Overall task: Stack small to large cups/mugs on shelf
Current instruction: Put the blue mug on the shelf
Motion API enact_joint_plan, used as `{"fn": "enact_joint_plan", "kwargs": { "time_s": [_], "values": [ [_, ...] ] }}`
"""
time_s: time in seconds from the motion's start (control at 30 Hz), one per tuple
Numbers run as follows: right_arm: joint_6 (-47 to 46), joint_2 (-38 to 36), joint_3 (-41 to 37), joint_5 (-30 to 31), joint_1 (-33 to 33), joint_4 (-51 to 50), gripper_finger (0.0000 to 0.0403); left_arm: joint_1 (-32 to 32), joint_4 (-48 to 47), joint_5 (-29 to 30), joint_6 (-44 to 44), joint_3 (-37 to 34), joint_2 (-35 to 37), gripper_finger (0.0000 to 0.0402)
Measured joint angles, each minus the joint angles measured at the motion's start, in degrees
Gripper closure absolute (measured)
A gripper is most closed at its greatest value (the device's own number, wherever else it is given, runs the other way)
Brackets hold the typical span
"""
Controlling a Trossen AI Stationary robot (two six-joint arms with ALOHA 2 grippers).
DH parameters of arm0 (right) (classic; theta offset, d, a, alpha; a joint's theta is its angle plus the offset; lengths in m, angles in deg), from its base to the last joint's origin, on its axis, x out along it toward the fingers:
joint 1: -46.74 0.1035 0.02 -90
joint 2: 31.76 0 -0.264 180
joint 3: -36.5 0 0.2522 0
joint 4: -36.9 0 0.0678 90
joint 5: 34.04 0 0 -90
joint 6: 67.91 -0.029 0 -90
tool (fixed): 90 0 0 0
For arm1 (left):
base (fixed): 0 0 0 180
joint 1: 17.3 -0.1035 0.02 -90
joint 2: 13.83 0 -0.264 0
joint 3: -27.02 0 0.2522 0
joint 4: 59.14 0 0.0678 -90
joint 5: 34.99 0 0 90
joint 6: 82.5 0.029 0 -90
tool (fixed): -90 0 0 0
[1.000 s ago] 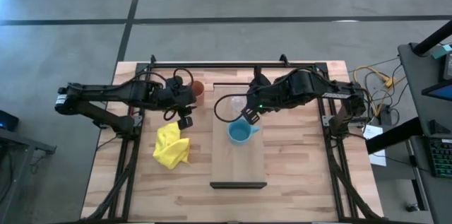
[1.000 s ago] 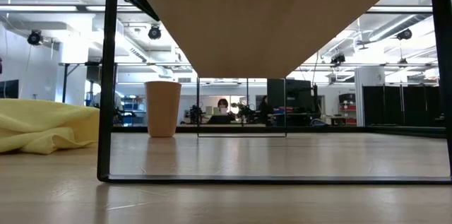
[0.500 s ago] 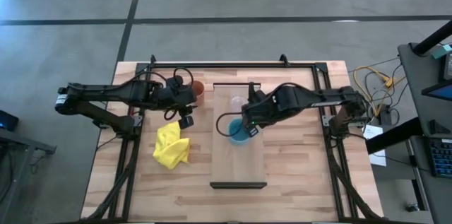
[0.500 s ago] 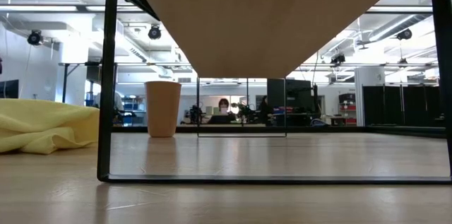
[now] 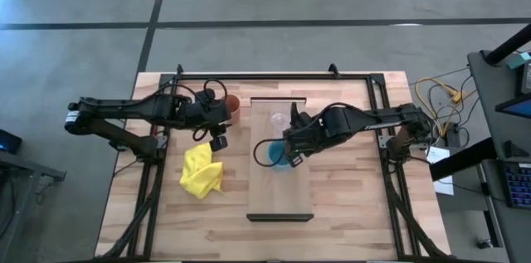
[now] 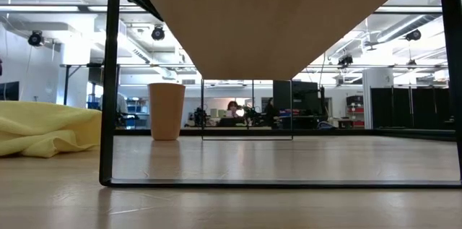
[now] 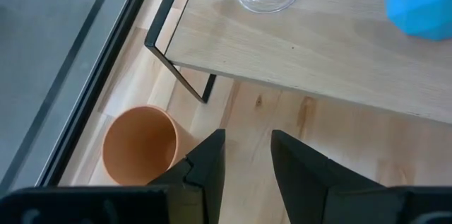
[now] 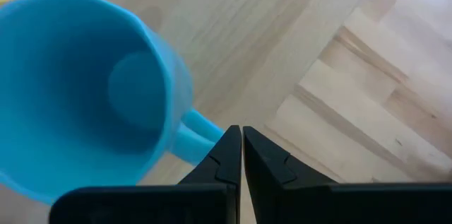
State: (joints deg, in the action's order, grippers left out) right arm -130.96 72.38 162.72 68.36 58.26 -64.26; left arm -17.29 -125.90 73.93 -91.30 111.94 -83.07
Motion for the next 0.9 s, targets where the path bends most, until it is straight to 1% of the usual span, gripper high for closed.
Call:
{"fn": "enact_joint_plan", "kwargs": {
  "time_s": [0.3, 0.73, 0.9],
  "values": [
    [0.1, 0.0, -1.4, 0.5, -0.1, 1.5, 0.0394, 0.0, 0.0, 0.0, 0.0, 0.1, 0.0, 0.03],
    [-4.5, 0.0, -0.3, -2.2, 3.1, 2.5, 0.0394, 0.0, 0.0, 0.0, 0.0, 0.1, 0.0, 0.03],
    [-4.5, 0.0, -0.3, -0.3, 3.7, 2.5, 0.0394, 0.0, 0.0, 0.0, 0.0, 0.1, 0.0, 0.03]
  ]
}}
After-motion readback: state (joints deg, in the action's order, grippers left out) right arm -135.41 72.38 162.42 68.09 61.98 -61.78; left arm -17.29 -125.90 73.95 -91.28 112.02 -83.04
